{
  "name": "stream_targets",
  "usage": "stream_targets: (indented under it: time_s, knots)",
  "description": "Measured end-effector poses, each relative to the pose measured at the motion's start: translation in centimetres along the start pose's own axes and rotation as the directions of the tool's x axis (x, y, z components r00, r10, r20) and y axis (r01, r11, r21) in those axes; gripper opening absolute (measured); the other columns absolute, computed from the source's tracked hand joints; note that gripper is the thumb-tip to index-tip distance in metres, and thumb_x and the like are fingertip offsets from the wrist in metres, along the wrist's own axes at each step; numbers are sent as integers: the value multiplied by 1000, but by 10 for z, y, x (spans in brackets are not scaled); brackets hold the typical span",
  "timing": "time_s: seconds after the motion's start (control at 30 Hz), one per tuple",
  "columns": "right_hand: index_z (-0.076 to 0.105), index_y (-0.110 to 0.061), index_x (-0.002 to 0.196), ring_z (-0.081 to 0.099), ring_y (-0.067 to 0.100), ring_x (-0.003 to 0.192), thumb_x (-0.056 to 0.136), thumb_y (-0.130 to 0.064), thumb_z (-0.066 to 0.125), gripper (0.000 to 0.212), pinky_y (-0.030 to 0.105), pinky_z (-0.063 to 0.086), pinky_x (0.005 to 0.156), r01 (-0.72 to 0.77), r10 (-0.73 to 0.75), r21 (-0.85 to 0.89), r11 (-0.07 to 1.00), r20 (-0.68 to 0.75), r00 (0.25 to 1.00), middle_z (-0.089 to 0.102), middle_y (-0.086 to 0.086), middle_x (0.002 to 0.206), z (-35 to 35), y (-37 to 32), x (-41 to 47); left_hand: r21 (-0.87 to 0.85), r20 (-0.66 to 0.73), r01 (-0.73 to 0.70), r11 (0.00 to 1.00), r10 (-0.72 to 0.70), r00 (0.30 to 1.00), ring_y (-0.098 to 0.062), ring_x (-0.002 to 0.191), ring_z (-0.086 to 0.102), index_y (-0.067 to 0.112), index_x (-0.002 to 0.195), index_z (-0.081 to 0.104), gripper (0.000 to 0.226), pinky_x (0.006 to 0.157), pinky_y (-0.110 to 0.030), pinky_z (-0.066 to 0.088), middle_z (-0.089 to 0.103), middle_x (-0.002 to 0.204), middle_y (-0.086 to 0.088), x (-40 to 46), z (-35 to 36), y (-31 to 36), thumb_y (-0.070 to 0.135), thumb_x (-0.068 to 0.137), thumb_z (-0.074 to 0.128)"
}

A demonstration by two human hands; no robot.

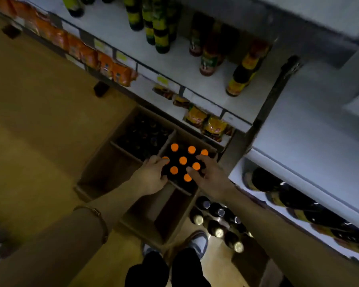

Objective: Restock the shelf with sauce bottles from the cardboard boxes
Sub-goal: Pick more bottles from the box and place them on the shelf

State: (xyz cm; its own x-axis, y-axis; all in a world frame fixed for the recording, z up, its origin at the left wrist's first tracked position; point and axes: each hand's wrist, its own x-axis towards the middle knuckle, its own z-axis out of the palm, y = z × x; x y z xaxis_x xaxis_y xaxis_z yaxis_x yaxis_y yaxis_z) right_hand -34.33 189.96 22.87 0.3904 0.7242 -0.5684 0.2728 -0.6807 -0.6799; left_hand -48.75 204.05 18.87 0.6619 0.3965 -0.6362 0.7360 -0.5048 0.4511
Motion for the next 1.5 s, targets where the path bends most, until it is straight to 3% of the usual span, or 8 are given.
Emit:
stream_targets:
  time_s: [0.2,0.33,0.47,0.6,0.77,0.97,1.2,1.5]
  knots:
    - [32,-16,148,39,25,135,97,-40,53,60,26,34,99,-29,40,-158,987,66,997,31,6,154,60,108,70,59,35,32,998,-34,999,-29,145,14,21,154,6,67,114,-39,26,6,160,-5,85,103,-37,28,99,44]
    - [33,-9,147,38,30,136,98,-30,56,58,29,33,104,-50,64,-189,981,72,995,37,12,151,97,172,97,-12,-115,81,997,-82,990,-28,148,6,7,152,-4,82,119,-40,14,3,161,-12,128,164,-58,31,96,51]
    - [42,-1,140,43,33,132,93,-8,59,50,14,25,92,-1,0,-144,990,-8,1000,46,19,143,123,205,127,-38,-214,-26,999,18,977,-28,146,16,5,152,8,75,119,-42,17,18,158,-13,161,183,-84,24,95,52]
    - [38,-8,146,40,28,137,90,-5,63,61,31,30,112,85,-85,-89,992,4,996,44,12,148,139,221,156,-193,-259,-148,970,95,961,-28,134,38,6,144,37,58,111,-41,34,40,145,-13,189,185,-104,8,91,61]
    - [54,-18,133,53,28,121,84,-15,69,51,41,46,95,149,-137,-182,972,77,988,60,6,131,147,229,182,-191,-153,-155,969,126,980,-8,109,38,18,123,60,51,90,-18,31,40,119,2,208,183,-116,12,76,78]
    - [50,-33,136,43,20,126,88,-32,63,49,31,45,87,306,-184,-544,781,268,946,48,-12,144,133,228,202,-68,166,-197,978,206,965,-18,112,41,24,131,55,64,100,-33,36,39,121,-4,232,168,-123,27,74,82]
    - [50,-37,136,43,18,130,93,-44,51,43,29,42,78,377,-289,-658,652,245,926,51,-14,142,138,235,212,-34,124,-191,981,194,973,-25,134,37,30,137,49,62,104,-43,37,30,149,-4,245,188,-129,21,81,75]
    - [61,-31,126,60,20,111,87,-35,64,39,24,33,73,288,-259,-468,835,127,957,67,-2,119,132,230,185,-115,-118,-216,969,203,972,-13,133,42,33,121,62,45,101,-34,40,44,146,9,213,194,-125,28,79,77]
